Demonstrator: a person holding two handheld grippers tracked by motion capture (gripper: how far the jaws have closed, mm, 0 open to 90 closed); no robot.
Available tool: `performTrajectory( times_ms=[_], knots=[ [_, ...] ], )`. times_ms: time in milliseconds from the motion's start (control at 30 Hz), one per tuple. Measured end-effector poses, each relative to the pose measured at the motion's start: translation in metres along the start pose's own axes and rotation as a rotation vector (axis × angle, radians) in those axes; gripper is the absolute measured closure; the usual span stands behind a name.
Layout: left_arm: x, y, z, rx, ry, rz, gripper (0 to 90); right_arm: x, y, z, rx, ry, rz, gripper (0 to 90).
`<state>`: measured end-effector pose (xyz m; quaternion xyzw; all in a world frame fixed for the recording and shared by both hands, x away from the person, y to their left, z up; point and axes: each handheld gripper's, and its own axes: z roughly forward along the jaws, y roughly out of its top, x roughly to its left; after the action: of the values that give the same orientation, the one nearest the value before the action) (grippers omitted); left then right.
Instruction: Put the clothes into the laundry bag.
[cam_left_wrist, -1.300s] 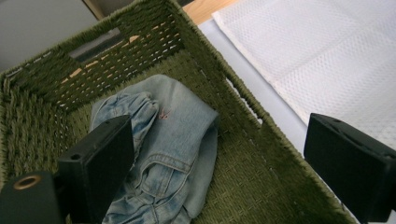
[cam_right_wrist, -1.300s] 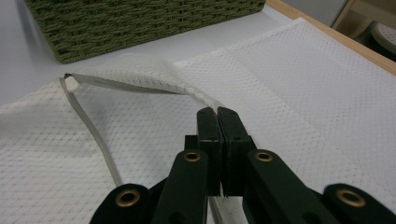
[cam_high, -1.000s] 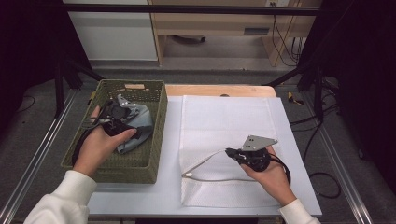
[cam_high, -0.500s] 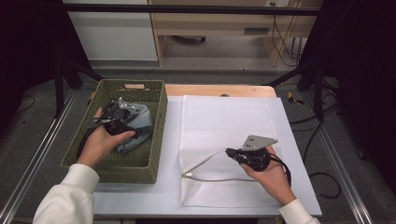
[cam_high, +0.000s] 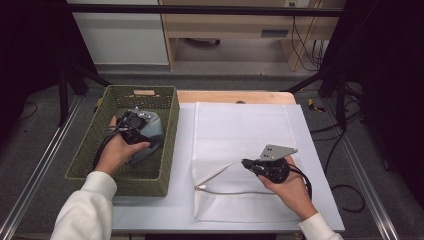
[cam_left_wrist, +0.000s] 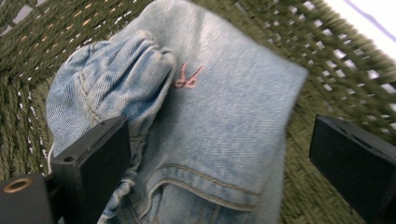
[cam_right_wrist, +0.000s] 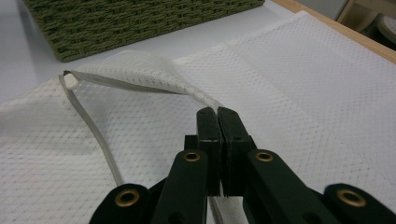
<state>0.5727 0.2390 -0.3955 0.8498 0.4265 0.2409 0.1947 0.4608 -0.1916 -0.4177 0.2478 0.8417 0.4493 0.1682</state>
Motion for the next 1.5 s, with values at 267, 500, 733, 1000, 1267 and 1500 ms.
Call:
performTrajectory(
  times_ms=[267, 500, 733, 1000, 1267, 1500],
  knots=[
    [0.011, -0.002, 0.009, -0.016, 0.023, -0.076, 2.6, 0.000, 0.000, 0.001, 0.001, 0.004, 0.002, 88.8],
    [0.012, -0.004, 0.014, -0.023, -0.002, -0.076, 0.8, 0.000, -0.001, 0.000, -0.002, 0.007, 0.003, 88.8],
    [0.013, -0.005, 0.018, -0.020, -0.004, -0.067, 0.0, 0.000, -0.001, 0.001, -0.005, 0.015, 0.001, 88.7],
    [0.022, -0.006, 0.026, -0.022, 0.045, -0.097, 0.4, 0.000, -0.001, 0.000, -0.006, 0.019, 0.003, 88.7],
    [0.027, -0.009, 0.035, -0.039, 0.028, -0.135, 0.0, 0.000, -0.001, 0.000, -0.003, 0.025, 0.002, 88.6],
    [0.025, -0.010, 0.037, -0.042, 0.008, -0.143, 0.0, 0.000, -0.001, 0.001, 0.000, 0.029, 0.001, 88.5]
  ],
)
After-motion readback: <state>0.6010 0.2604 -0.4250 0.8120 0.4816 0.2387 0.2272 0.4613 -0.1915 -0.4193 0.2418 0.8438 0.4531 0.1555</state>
